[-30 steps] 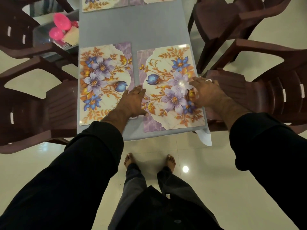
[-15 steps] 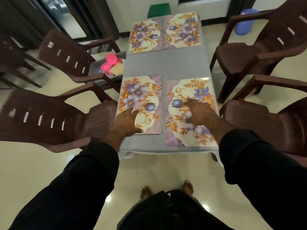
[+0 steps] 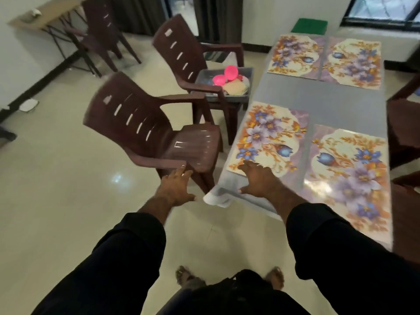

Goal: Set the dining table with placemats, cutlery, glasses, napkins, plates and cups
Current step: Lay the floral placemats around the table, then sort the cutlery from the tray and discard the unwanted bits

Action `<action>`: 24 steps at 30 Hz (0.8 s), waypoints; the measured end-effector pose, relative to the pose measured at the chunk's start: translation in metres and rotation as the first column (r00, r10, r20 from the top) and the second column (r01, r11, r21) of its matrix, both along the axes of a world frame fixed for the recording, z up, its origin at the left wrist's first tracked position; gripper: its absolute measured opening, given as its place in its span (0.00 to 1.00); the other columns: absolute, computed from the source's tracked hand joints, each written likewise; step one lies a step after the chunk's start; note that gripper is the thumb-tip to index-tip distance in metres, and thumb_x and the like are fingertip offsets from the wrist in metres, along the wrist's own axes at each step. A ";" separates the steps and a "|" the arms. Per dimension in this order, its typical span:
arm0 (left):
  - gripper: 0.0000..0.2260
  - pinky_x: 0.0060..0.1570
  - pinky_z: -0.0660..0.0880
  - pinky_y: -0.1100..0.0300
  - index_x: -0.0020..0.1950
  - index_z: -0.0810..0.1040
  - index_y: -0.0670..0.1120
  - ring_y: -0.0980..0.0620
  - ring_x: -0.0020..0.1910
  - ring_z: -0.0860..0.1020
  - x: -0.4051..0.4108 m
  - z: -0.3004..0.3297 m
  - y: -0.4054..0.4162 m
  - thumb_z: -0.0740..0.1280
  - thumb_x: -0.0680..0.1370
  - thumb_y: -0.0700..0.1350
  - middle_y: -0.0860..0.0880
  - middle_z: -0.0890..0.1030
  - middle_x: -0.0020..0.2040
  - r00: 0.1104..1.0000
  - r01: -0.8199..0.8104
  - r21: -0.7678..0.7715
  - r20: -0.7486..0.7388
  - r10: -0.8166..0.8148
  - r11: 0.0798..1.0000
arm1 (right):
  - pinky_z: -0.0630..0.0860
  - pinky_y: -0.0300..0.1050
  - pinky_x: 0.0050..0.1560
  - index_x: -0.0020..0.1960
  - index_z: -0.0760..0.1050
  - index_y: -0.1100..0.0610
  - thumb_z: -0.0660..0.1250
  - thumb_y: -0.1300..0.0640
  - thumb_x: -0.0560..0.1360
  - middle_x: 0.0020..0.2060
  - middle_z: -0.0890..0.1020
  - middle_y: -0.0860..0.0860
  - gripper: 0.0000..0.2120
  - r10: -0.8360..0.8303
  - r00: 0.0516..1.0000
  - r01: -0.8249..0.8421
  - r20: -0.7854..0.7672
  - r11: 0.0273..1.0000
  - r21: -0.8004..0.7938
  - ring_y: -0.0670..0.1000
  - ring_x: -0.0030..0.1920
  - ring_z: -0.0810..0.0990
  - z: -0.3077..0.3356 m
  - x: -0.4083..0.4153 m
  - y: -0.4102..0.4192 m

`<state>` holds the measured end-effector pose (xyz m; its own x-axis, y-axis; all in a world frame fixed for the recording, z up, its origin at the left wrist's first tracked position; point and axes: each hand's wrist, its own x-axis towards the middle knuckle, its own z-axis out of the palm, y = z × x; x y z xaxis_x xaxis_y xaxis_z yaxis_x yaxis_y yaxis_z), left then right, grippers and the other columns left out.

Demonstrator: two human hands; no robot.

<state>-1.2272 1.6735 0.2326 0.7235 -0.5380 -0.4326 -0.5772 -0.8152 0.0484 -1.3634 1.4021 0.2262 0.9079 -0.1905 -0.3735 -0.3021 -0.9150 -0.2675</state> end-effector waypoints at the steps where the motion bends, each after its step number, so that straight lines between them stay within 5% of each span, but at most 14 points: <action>1: 0.49 0.78 0.64 0.39 0.85 0.57 0.56 0.42 0.84 0.59 0.011 -0.005 0.025 0.76 0.71 0.69 0.48 0.55 0.87 1.000 -0.021 -0.010 -0.001 0.021 1.000 | 0.60 0.53 0.78 0.83 0.61 0.49 0.75 0.37 0.73 0.83 0.61 0.51 0.44 0.002 1.000 -0.002 -0.006 1.000 0.003 0.56 0.80 0.62 0.000 0.014 0.023; 5: 0.49 0.77 0.66 0.40 0.86 0.56 0.56 0.41 0.83 0.61 0.050 -0.018 0.116 0.75 0.72 0.69 0.47 0.55 0.87 0.996 -0.089 0.002 -0.022 0.089 0.996 | 0.68 0.56 0.74 0.80 0.65 0.50 0.77 0.38 0.70 0.79 0.67 0.52 0.43 0.015 0.999 -0.015 -0.033 1.000 0.016 0.58 0.75 0.69 0.001 0.069 0.123; 11: 0.48 0.77 0.66 0.41 0.86 0.55 0.53 0.41 0.83 0.59 0.105 -0.007 0.226 0.73 0.75 0.69 0.47 0.52 0.88 0.980 -0.194 0.019 -0.036 0.195 0.981 | 0.65 0.59 0.77 0.82 0.61 0.48 0.76 0.37 0.71 0.83 0.59 0.50 0.45 0.140 0.987 -0.141 -0.075 0.990 -0.014 0.58 0.78 0.66 -0.003 0.139 0.244; 24: 0.46 0.78 0.63 0.41 0.87 0.53 0.54 0.41 0.84 0.58 0.269 -0.026 0.367 0.72 0.77 0.68 0.47 0.51 0.88 0.918 -0.386 0.061 -0.073 0.389 0.921 | 0.65 0.58 0.76 0.81 0.61 0.48 0.76 0.37 0.72 0.83 0.60 0.51 0.44 0.426 0.899 -0.428 -0.104 0.904 -0.001 0.59 0.77 0.66 -0.037 0.375 0.389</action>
<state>-0.9577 2.0408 0.2066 0.8326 -0.2013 -0.5161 -0.2113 -0.9766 0.0401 -0.9886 1.7911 0.1889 0.8628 0.1972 -0.4655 0.0951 -0.9676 -0.2337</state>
